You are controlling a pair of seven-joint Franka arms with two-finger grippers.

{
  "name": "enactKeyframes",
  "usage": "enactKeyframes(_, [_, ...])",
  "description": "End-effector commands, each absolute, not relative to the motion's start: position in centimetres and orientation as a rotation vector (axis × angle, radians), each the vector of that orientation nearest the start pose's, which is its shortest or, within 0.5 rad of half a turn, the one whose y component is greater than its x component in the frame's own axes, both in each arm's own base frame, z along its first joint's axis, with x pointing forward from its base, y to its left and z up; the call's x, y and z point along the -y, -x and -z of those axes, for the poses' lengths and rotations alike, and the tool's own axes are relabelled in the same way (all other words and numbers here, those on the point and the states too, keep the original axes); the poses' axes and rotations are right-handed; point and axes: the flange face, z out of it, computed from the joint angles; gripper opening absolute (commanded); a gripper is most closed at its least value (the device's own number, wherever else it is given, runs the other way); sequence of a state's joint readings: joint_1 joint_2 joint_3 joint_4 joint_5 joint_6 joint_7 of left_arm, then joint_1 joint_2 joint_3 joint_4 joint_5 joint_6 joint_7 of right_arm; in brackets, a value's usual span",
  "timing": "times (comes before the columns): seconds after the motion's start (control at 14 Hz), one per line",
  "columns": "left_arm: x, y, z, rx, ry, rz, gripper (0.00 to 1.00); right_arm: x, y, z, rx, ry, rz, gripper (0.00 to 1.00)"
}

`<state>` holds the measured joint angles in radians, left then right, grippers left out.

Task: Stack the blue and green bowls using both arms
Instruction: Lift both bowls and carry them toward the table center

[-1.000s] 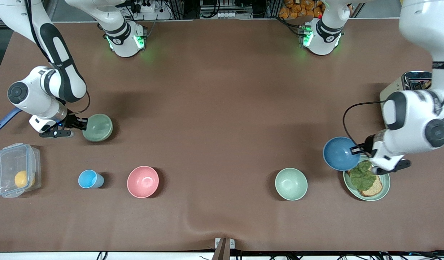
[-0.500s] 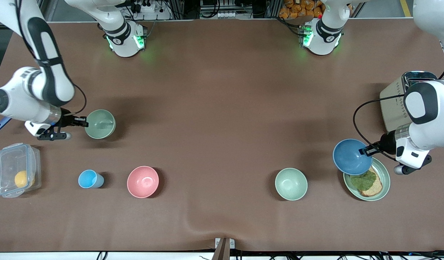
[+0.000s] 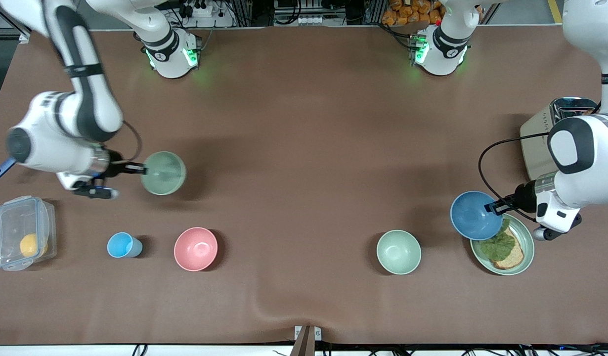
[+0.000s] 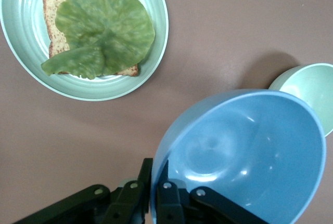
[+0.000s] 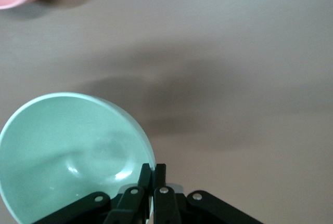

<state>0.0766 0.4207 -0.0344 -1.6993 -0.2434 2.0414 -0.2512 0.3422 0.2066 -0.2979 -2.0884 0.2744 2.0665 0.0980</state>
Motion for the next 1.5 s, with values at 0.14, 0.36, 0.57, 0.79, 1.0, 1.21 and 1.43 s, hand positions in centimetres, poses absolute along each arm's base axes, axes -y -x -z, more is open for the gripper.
enactKeyframes(0.14, [-0.7,-66.0,-34.0,0.703,3.306,-0.153,0.0,-17.0,-53.3,-33.0,-0.567,2.893,-0.28,0.0])
enactKeyframes(0.36, [-0.8,-66.0,-34.0,0.704,3.305,-0.153,0.0,-26.6,-50.6,-32.2,-0.686,2.892,-0.205,0.0])
enactKeyframes(0.57, [-0.7,-66.0,-33.9,0.704,3.304,-0.153,0.0,-32.4,-47.6,-31.9,-0.754,2.886,-0.186,0.0])
enactKeyframes(0.79, [0.1,-66.1,-33.1,0.697,3.303,-0.156,0.0,-38.7,-43.9,-29.1,-0.802,2.89,-0.118,0.0])
enactKeyframes(1.0, [2.3,-66.3,-31.9,0.675,3.304,-0.148,0.0,-42.5,-41.0,-26.6,-0.828,2.883,-0.057,0.0])
enactKeyframes(1.21, [7.0,-65.7,-31.5,0.672,3.293,-0.19,0.0,-44.3,-39.0,-25.5,-0.84,2.881,-0.038,0.0])
enactKeyframes(1.43, [11.5,-64.9,-32.0,0.694,3.281,-0.203,0.0,-45.4,-37.4,-23.7,-0.847,2.897,-0.027,0.0])
